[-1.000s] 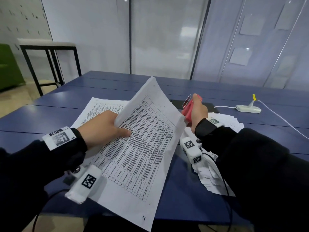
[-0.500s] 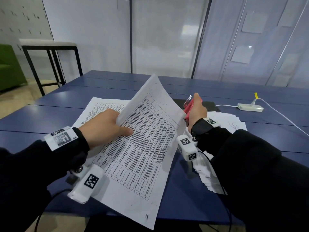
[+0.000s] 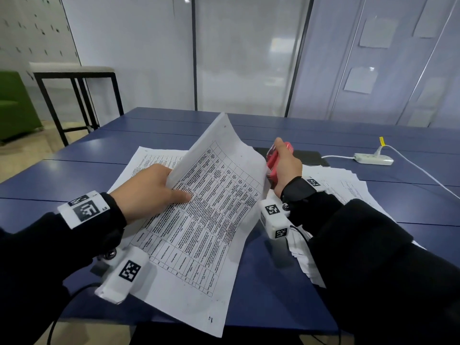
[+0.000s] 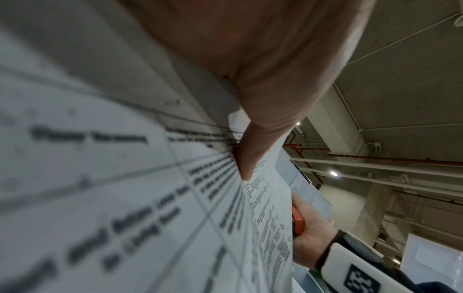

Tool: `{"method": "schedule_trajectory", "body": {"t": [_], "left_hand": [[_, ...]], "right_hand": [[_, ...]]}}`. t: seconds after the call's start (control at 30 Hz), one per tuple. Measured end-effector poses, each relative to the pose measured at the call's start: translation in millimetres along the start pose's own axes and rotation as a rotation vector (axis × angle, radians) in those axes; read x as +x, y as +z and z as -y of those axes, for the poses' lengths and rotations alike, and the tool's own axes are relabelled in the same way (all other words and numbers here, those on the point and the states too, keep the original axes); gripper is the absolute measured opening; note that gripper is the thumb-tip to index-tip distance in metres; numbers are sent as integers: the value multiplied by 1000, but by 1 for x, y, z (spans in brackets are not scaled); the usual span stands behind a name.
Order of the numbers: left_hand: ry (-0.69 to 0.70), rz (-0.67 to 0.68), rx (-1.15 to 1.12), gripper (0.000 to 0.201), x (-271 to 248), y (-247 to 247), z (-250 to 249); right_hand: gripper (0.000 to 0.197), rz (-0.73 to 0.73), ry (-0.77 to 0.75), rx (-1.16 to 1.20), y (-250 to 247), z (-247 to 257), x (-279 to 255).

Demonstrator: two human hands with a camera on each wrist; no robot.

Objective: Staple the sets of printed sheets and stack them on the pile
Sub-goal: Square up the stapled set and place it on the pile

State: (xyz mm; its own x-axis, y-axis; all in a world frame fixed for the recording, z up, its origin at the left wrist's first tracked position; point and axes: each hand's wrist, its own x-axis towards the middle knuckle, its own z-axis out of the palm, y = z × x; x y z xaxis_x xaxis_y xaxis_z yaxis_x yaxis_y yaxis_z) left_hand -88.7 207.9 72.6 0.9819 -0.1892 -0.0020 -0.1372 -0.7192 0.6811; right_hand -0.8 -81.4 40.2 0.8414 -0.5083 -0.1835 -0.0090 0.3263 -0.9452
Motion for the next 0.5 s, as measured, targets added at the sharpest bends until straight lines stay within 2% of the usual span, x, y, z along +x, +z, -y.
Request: {"method": "schedule_trajectory", "body": {"t": [0.2,0.27,0.37,0.43,0.5], "left_hand": [[0,44,-83,18,2,-9,13],[6,72,-142,15,2,-10,16],[-30,92,-272,16,0,-14,25],[-64,87,-380,19,0,-18,35],[-94,53,-451,19,1,-22,46]], "right_hand": [[31,107,80,3,-7,8,-1],[34,160,119,-20,-9,8,-3],[37,267,259,-19,-13,6,-6],[32,335,311,-85,-17,5,-10],[21,396,288,-267,-21,0,-14]]}}
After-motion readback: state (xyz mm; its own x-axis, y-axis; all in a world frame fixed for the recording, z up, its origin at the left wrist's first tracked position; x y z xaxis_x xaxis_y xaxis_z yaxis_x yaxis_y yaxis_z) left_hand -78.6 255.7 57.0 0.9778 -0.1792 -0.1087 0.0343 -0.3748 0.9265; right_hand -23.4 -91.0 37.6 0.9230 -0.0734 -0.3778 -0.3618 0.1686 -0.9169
